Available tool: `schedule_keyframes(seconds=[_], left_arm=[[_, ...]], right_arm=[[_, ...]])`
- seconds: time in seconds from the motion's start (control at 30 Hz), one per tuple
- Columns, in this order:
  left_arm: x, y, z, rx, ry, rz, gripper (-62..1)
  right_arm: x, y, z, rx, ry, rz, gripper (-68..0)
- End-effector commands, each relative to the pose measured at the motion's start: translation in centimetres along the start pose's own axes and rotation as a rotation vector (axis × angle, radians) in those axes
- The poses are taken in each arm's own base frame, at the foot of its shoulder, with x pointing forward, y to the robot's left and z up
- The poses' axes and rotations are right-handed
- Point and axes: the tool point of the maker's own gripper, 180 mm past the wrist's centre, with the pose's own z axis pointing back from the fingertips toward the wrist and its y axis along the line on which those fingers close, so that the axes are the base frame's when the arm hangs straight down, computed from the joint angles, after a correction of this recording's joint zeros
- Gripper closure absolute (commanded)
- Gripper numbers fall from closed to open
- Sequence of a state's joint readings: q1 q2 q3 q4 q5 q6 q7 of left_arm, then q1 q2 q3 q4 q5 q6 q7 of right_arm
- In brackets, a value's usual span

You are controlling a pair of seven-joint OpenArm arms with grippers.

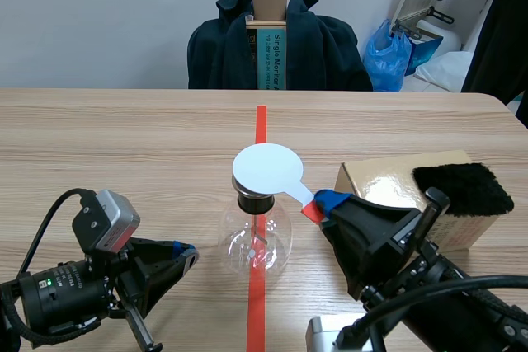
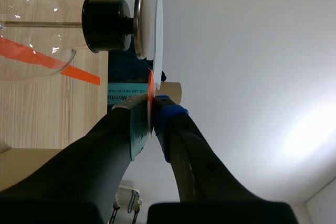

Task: Do the electroscope experiment.
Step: 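Hold the plate still at the electroscope, then move the plate toward and away from the electroscope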

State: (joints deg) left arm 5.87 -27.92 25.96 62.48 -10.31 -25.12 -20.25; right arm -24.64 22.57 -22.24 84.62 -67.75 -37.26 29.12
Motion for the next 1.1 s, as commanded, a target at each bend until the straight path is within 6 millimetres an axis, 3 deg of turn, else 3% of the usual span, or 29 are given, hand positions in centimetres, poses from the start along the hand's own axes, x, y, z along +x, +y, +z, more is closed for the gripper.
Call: schedule_keyframes(seconds=[0.0,0.37,1.07], left_arm=[[1.2,0.0,-0.3,0.000,-0.048,0.001,-3.2],[1.2,0.0,-0.3,0.002,-0.048,0.000,-3.2],[1.2,0.0,-0.3,0.002,-0.048,0.000,-3.2]], right_arm=[[-0.4,-0.7,-0.2,-0.022,-0.003,0.023,-0.6],[-0.8,-0.7,-0.2,-0.023,0.019,0.022,-0.6],[-5.6,-0.8,0.5,-0.026,0.287,0.019,-0.6]])
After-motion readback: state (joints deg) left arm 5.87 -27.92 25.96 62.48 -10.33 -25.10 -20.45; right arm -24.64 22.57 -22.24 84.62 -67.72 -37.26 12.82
